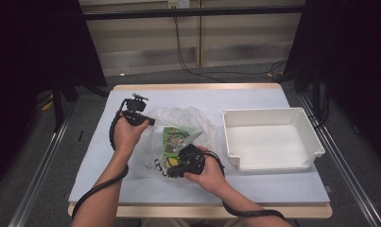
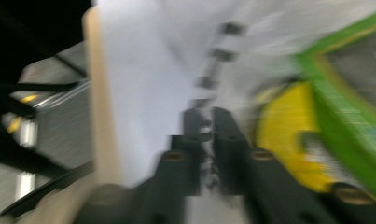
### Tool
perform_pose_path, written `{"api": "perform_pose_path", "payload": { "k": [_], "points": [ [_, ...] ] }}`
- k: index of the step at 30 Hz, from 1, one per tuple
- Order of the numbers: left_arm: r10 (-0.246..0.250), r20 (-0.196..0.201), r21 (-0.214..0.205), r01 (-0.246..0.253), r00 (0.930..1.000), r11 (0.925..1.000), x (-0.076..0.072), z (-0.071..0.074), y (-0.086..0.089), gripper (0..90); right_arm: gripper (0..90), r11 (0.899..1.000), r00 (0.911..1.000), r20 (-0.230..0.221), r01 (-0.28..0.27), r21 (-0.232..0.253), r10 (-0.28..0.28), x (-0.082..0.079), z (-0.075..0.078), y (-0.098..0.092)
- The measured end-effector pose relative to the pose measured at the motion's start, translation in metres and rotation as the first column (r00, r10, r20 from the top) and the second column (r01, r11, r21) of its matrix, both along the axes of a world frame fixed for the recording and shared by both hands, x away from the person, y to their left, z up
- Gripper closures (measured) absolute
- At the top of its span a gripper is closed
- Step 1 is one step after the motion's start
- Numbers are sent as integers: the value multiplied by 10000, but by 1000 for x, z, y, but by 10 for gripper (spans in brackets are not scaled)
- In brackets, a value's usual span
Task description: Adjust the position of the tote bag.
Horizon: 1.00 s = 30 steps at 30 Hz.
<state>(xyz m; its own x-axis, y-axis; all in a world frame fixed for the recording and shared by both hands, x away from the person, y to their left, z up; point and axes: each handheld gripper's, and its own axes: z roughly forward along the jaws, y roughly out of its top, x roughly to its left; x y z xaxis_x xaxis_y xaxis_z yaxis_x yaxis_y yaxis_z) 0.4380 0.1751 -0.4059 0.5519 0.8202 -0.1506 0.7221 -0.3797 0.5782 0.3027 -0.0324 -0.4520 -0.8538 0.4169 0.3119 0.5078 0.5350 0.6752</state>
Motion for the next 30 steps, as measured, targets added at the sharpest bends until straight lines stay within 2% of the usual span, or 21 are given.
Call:
{"api": "perform_pose_path", "payload": {
  "k": [2, 4, 5, 7, 10, 12, 13, 15, 21, 25, 26, 28, 30],
  "points": [
    [8, -61, -33, -8, 10000, 10000, -1, 1, -1, 900, 650, 9986, 9985, 137, 525, -13, -525, 4, 3, -3],
    [-69, -100, -5, 69, 9999, 10000, -2, 1, -2, 900, 531, 9972, 9968, 295, 741, -118, -737, 8, 3, -3],
    [-96, -112, -8, 96, 9999, 10000, -3, 1, -2, 900, 470, 9951, 9940, 580, 941, -297, -922, 12, 2, -2],
    [-146, -94, 0, 146, 9998, 9999, -4, 2, -3, 900, 436, 9931, 9920, 591, 1137, -296, -1118, 16, 0, 1],
    [-178, -175, -79, 176, 9997, 9998, -5, 4, -4, 900, 359, 9923, 9895, 970, 1123, -517, -1069, 21, -4, 8],
    [-151, -259, -144, 148, 9995, 9998, -6, 4, -4, 900, 324, 9926, 9904, 841, 1137, -428, -1098, 24, -5, 12],
    [-79, -303, -218, 73, 9995, 9997, -6, 5, -3, 900, 311, 9921, 9892, 916, 1183, -414, -1142, 25, -6, 15],
    [-75, -304, -266, 67, 9995, 9996, -6, 5, -2, 900, 313, 9939, 9913, 971, 946, -570, -888, 27, -8, 21],
    [-96, -296, -400, 84, 9995, 9992, -8, 10, 0, 900, 420, 9935, 9942, 985, 521, -1008, -422, 25, -16, 33],
    [-148, -247, -340, 139, 9996, 9993, -7, 12, 1, 900, 723, 9924, 9973, 734, 183, -1217, -94, 26, -21, 35],
    [-89, -235, -328, 82, 9997, 9994, -7, 12, 1, 900, 835, 9930, 9978, 656, 88, -1180, -11, 26, -21, 35],
    [-81, -234, -281, 74, 9997, 9996, -5, 11, 3, 900, 886, 9947, 9988, 479, -46, -1029, 96, 25, -19, 35],
    [-8, -219, -208, 4, 9998, 9998, -3, 11, 5, 900, 900, 9944, 9985, 435, -299, -1013, 344, 23, -18, 35]
  ]
}}
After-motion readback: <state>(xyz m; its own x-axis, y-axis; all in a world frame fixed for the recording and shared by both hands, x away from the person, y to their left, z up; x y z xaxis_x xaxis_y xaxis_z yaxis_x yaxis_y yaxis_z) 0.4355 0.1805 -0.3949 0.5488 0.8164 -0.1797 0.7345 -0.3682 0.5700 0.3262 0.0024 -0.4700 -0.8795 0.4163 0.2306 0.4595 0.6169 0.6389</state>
